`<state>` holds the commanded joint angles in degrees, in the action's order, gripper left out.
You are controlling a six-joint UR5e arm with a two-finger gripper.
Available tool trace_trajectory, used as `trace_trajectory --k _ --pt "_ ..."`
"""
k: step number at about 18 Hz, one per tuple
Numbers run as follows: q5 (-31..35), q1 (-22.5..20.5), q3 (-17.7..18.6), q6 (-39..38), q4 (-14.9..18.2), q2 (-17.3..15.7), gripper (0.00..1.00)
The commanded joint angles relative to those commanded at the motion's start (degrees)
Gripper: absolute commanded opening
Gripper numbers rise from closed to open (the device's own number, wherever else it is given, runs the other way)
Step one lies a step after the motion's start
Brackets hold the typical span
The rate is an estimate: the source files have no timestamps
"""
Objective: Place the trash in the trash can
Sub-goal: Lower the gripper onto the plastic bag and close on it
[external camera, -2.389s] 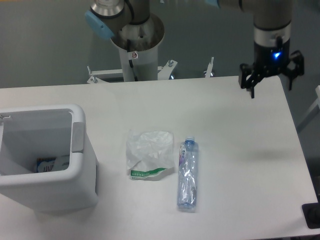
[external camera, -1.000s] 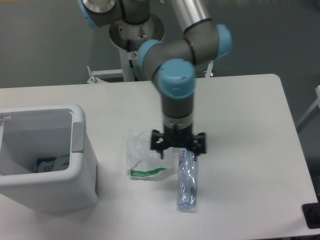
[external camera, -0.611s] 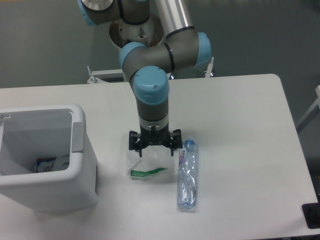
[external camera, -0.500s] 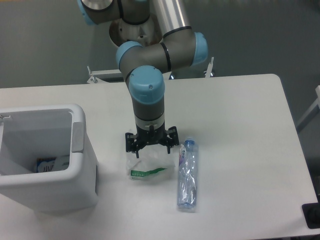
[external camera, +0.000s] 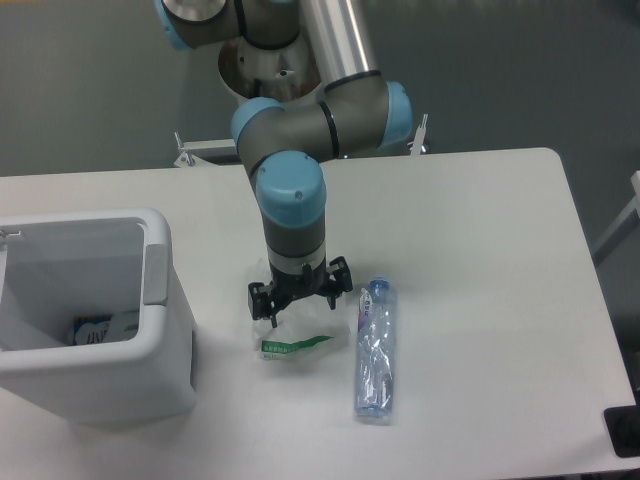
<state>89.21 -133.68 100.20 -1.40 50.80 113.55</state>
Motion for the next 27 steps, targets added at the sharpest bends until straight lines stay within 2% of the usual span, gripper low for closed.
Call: trace_trajectory --k 10,14,27 --pt "1.49 -0.18 0.17 0.00 -0.44 3.25 1.00" --pt "1.93 -0.18 -0.27 -0.18 -2.11 5.19 1.00" --pt "1.85 -0.18 0.00 -0.53 -2.37 5.90 1.00"
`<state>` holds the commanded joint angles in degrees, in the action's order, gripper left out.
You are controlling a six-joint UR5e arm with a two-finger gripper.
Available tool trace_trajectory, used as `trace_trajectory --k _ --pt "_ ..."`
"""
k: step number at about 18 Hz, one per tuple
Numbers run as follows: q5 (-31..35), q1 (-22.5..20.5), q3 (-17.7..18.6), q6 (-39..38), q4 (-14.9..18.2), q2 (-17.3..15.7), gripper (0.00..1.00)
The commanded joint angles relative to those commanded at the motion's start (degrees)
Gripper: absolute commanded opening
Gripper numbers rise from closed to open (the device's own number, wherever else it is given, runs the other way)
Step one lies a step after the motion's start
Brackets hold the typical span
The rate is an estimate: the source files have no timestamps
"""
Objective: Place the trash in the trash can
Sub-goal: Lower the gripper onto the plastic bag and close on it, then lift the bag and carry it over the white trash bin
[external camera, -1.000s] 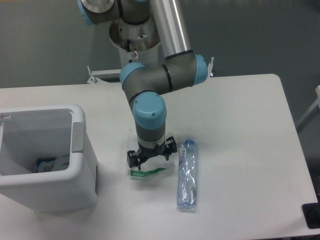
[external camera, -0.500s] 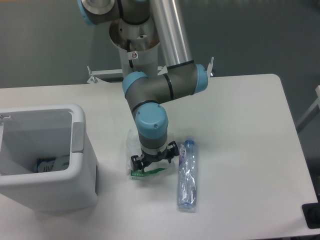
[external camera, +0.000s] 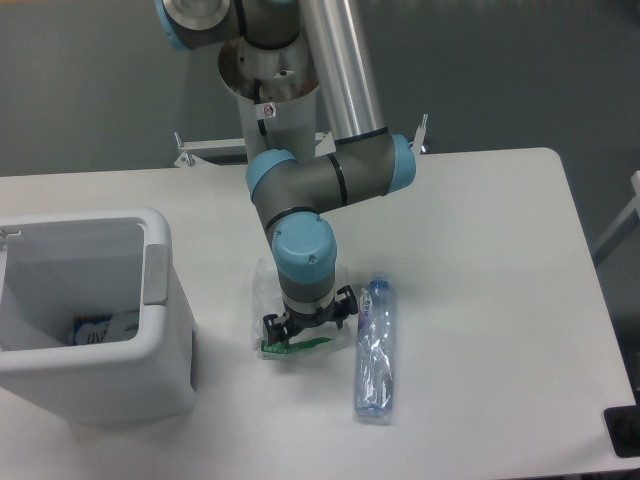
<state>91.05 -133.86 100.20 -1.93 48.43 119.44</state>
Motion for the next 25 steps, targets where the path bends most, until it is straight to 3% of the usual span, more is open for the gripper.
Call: trace_trajectory --k 7,9,13,19,21,23,25 --pt "0.00 0.09 -0.09 0.09 -0.09 0.35 1.00" --pt "0.00 0.09 -0.09 0.09 -0.17 0.61 0.95" --pt "0.00 0.09 -0.17 0.09 -0.09 0.70 0.66" --pt "-0.18 0.09 -0.09 0.09 0.00 -0.17 0.08" --pt "-0.35 0.09 0.09 0.09 0.09 -0.96 0.00" --pt "-0.70 0.00 0.00 0.26 0.09 -1.23 0.00" --pt "-0.79 -0.26 -0.26 0.44 0.09 -3.59 0.00"
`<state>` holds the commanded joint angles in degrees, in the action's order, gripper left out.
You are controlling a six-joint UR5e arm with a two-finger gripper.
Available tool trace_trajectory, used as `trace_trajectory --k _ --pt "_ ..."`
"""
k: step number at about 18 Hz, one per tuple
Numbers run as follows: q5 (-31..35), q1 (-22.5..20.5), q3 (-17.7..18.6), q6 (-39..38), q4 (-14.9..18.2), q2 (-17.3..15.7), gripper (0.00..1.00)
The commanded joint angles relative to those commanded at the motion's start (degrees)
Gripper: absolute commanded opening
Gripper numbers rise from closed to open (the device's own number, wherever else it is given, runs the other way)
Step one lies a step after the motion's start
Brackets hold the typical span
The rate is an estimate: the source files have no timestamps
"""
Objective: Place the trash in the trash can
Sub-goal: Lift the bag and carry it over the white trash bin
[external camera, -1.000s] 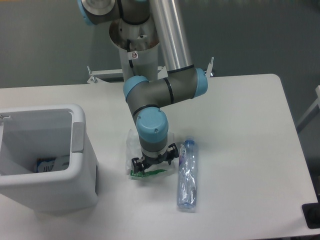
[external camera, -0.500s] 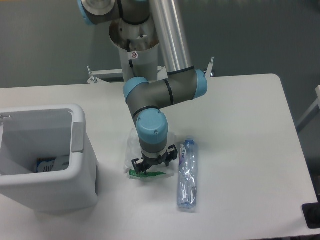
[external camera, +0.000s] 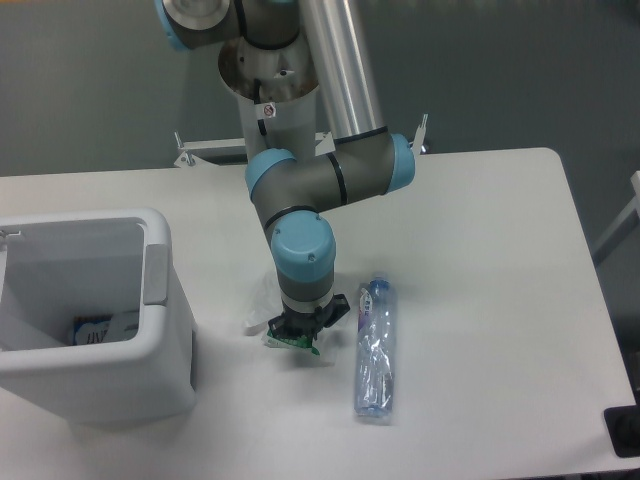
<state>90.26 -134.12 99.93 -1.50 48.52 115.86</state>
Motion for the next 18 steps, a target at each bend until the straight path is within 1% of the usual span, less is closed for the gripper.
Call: trace_trajectory --k 2,3,4,5,6,7,9,10,14,16,17,18 --pt "-0.09 -0.26 -0.44 0.35 -0.09 -4.04 0.00" --pt "-0.44 -0.35 -1.83 0.53 -0.09 -5.80 0.00" --pt "-2.09 -1.22 -4.54 1.05 -0.09 -8.95 0.00" --pt "-4.11 -1.49 -7.09 1.23 -0.17 -10.29 0.00" --pt "-6.31 -1.93 -9.99 1.15 -0.18 -11.17 0.00" --pt "-9.81 -2.72 -14.11 0.54 -0.09 -12.14 0.00" --pt "-11.86 -3.07 -18.79 0.44 -0.09 -13.02 0.00" --pt "-12.39 -3.43 -20.37 0.18 -0.09 -13.55 0.00" --pt "-13.10 -3.52 -23.81 -1.66 -0.79 -16.88 0.00" --pt "-13.36 -2.73 -25.04 -4.29 -1.31 -19.08 0.00" --pt "-13.53 -2.12 -26.35 -5.52 -1.75 -19.26 0.00" --pt "-14.49 0.15 -26.02 -7.19 -1.67 -19.53 0.00"
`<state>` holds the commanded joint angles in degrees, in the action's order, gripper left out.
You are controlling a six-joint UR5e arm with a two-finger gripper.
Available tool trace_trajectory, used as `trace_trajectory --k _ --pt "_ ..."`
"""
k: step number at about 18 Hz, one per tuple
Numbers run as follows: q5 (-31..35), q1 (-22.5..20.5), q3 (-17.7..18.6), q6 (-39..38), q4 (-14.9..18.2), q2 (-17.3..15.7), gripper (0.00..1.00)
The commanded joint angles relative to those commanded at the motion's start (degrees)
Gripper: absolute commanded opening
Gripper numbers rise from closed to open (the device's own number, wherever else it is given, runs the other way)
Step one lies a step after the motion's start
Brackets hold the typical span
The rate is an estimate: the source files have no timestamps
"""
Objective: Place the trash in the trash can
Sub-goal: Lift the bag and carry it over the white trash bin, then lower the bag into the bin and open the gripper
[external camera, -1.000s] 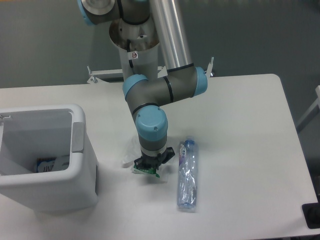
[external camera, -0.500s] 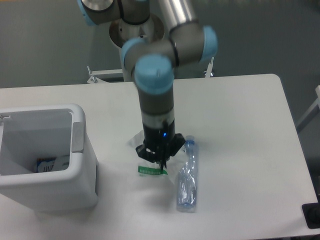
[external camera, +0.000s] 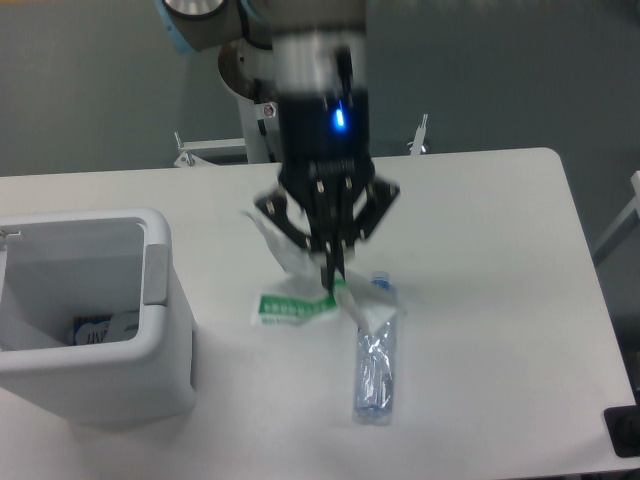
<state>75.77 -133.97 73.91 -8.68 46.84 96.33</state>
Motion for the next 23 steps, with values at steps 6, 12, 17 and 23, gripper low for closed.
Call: trace_trajectory --k 6,12,17,23 --pt "-2.82 9.16 6.41 -0.63 -0.26 -0.27 0.00" --pt "-4.23 11.27 6.42 -1.15 -0.61 1.66 0.00" --pt "-5.90 13.64 6.42 -2.82 -1.67 3.07 0.00" --pt "-6.78 15.93 7.21 -5.38 -1.67 3.60 0.00"
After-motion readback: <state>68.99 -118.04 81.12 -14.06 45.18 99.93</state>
